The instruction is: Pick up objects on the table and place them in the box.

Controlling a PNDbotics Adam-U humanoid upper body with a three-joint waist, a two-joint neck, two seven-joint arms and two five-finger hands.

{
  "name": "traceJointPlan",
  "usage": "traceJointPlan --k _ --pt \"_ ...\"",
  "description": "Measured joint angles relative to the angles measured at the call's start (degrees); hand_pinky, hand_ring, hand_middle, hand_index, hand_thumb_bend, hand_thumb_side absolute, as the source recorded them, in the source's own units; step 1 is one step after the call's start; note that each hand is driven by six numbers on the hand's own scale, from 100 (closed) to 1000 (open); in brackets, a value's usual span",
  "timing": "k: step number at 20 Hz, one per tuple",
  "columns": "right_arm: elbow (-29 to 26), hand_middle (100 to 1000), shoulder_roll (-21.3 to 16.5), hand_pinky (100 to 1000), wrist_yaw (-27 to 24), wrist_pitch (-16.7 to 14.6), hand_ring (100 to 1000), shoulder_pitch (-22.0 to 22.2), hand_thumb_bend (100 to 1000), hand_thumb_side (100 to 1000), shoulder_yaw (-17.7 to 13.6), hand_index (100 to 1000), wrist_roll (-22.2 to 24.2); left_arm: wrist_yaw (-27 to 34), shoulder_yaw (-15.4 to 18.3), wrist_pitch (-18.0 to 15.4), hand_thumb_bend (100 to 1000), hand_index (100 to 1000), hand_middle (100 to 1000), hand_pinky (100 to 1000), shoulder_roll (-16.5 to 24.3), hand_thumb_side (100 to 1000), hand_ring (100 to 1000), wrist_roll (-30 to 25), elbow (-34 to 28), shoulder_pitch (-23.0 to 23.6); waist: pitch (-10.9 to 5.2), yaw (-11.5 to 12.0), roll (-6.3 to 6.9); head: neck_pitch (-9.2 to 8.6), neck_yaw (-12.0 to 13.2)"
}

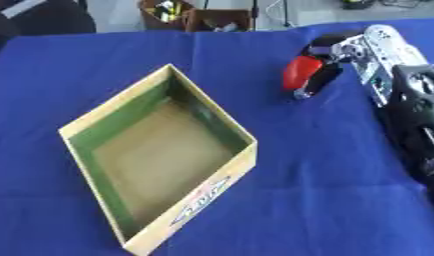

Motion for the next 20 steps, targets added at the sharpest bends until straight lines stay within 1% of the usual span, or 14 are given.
traceJointPlan --k 1,2,4,6,7,10,12,16,17,18,20 --pt "0.0 617 0.0 444 -0.2 0.1 527 0.0 296 511 0.0 802 -0.3 0.0 0.0 0.0 100 699 587 278 0.0 944 535 0.0 0.0 0.0 0.00 0.0 0.00 0.00 0.0" --pt "-0.1 596 0.0 418 -0.3 0.1 511 0.0 273 507 0.0 789 -0.6 0.0 0.0 0.0 100 699 587 278 0.0 945 536 0.0 0.0 0.0 0.01 0.0 0.00 0.00 0.0" --pt "-0.4 579 0.0 408 -0.8 0.3 504 0.0 252 502 0.0 777 -1.4 0.0 0.0 0.1 100 699 588 279 0.0 945 536 -0.1 0.0 0.0 0.10 -0.1 0.00 0.00 0.0" --pt "-0.7 520 0.0 367 -1.4 0.5 485 0.1 178 494 0.0 731 -2.2 0.0 0.0 0.1 100 699 587 279 0.0 944 536 -0.1 0.0 0.0 0.13 -0.1 0.00 0.00 0.0" --pt "-0.9 505 0.0 354 -1.7 0.6 482 0.1 153 493 0.0 715 -2.6 0.0 0.0 0.1 100 699 587 279 0.0 944 536 -0.1 0.0 0.0 0.13 -0.1 -0.01 -0.01 0.0" --pt "-1.7 471 0.0 311 -2.9 1.2 456 0.2 103 500 0.0 670 -4.3 0.0 0.0 0.2 100 698 587 280 0.0 944 536 -0.2 0.0 -0.1 0.13 0.0 -0.02 -0.01 0.0" --pt "-2.7 440 0.0 274 -3.7 1.6 429 0.2 100 524 0.0 643 -5.3 0.0 0.0 0.2 100 698 587 280 0.0 943 535 -0.2 0.0 -0.1 0.13 0.0 -0.05 -0.01 0.0" --pt "-6.5 410 -0.1 236 -6.3 2.2 397 0.2 100 527 0.1 621 -6.9 0.0 0.0 0.2 100 698 587 281 0.0 942 535 -0.2 0.0 -0.1 0.11 0.0 -0.14 -0.01 0.0" --pt "-7.8 404 -0.1 230 -7.2 2.3 391 0.2 100 880 0.2 619 -7.1 0.0 0.0 0.2 100 698 587 281 0.0 956 535 -0.2 0.0 -0.1 0.09 0.0 -0.18 -0.01 0.0" --pt "-9.3 399 -0.2 224 -8.0 2.5 386 0.2 100 521 0.4 617 -7.3 0.0 0.0 0.2 100 698 587 281 0.0 942 535 -0.2 0.0 -0.1 0.03 0.0 -0.23 -0.01 0.0" --pt "-12.5 387 -0.4 208 -9.9 2.8 373 0.0 100 522 0.7 610 -7.5 0.0 0.0 0.2 100 698 587 282 0.0 941 535 -0.2 0.0 -0.1 -0.25 0.0 -0.33 -0.01 0.0"
